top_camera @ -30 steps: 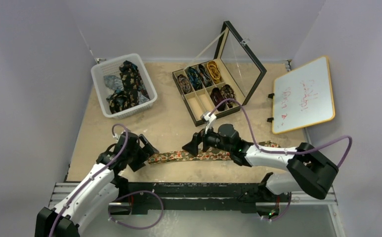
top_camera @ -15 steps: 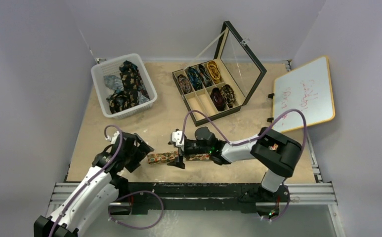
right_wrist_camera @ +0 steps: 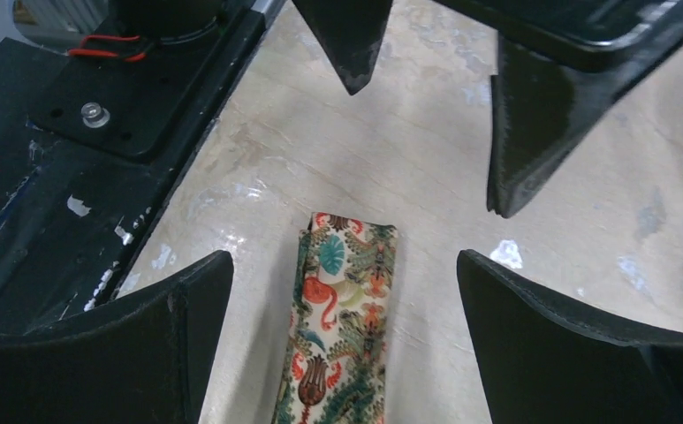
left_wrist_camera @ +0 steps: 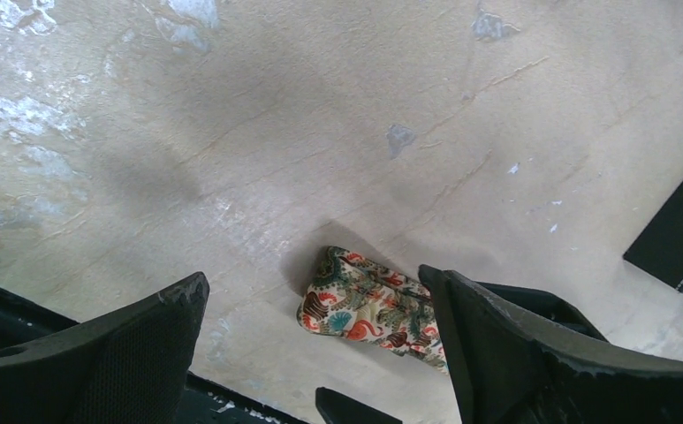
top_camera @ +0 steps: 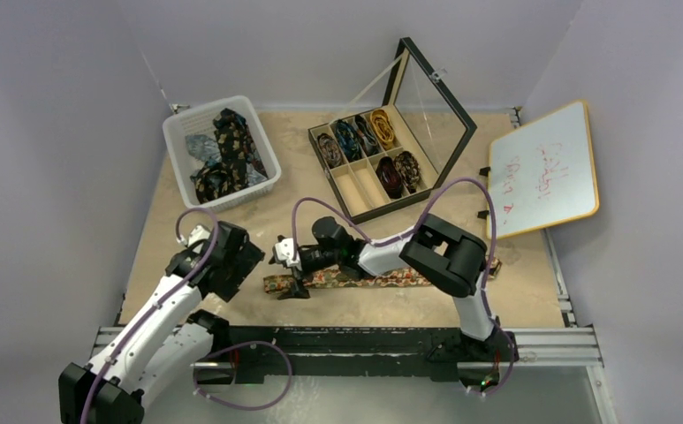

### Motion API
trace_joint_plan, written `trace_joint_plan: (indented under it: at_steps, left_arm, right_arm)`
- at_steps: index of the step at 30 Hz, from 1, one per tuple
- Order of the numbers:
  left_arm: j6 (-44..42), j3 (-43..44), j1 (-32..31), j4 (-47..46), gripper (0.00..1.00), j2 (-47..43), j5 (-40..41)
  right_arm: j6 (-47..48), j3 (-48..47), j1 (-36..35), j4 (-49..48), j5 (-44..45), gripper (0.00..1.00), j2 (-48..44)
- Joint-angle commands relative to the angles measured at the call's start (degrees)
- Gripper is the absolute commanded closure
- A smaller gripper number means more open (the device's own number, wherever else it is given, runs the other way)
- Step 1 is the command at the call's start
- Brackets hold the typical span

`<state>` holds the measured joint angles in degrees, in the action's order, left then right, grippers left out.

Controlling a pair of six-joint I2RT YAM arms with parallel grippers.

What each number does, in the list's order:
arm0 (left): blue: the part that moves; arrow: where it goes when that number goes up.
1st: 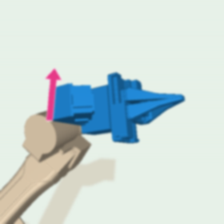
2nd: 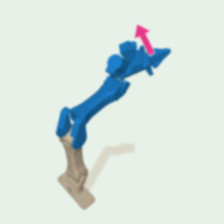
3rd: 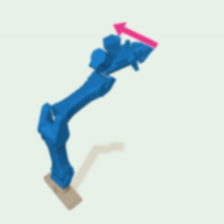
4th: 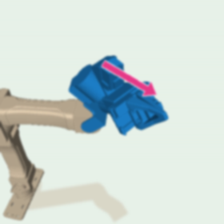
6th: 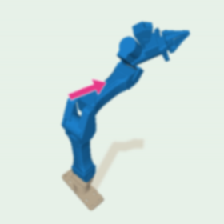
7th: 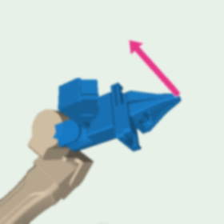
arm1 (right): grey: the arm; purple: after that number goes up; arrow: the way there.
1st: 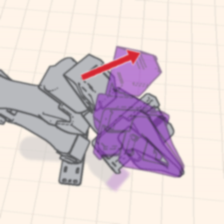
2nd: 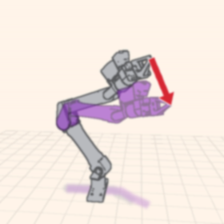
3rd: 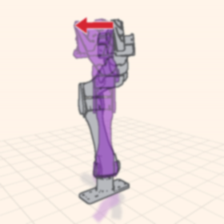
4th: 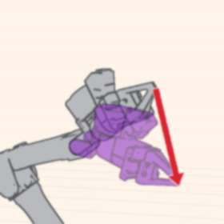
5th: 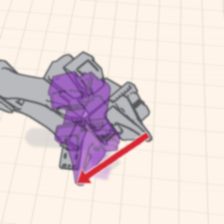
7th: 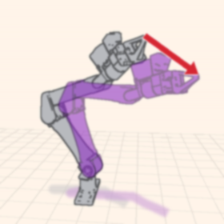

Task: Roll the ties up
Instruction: Roll the tie at the center of the board.

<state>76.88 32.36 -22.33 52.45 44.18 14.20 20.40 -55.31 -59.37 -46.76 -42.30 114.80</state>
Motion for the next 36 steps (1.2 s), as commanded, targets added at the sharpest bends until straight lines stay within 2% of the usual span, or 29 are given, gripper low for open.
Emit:
trace_joint_plan:
  at_steps: [1, 7, 11, 20, 24, 32, 36]
  left_arm:
    - [0.54, 1.98, -0.18, 1.71, 0.04, 0.73, 1.82]
    - [-0.03, 1.68, -0.17, 1.85, 0.04, 1.34, 1.33]
    - [-2.81, 1.06, -0.09, -0.44, 0.04, 1.83, -0.31]
    - [-6.23, -0.88, 0.43, -4.94, 0.03, 3.51, -4.34]
    - [-7.63, -3.05, 1.03, -7.58, 0.03, 3.75, -6.90]
    - [-8.17, -7.29, 1.50, -11.13, 0.03, 2.33, -9.90]
    - [-9.44, -9.21, 1.50, -13.32, 0.03, 2.36, -12.04]
  right_arm:
    - [-0.13, -2.77, -0.90, -0.75, -3.42, 0.02, 1.81]
    - [-2.73, -3.94, -0.85, -4.26, -0.85, 0.07, 5.52]
    - [-3.64, -5.76, -0.85, -2.75, -0.23, 0.17, 7.61]
    - [-2.35, -3.25, -0.82, -2.67, 1.52, 0.41, 6.88]
    - [-0.61, -3.37, -0.50, -0.40, 2.23, 0.48, 6.85]
    - [4.31, -2.37, 0.02, 5.66, 1.07, 0.54, 5.75]
    - [4.15, -2.95, 0.01, 6.60, 1.15, 0.50, 5.02]
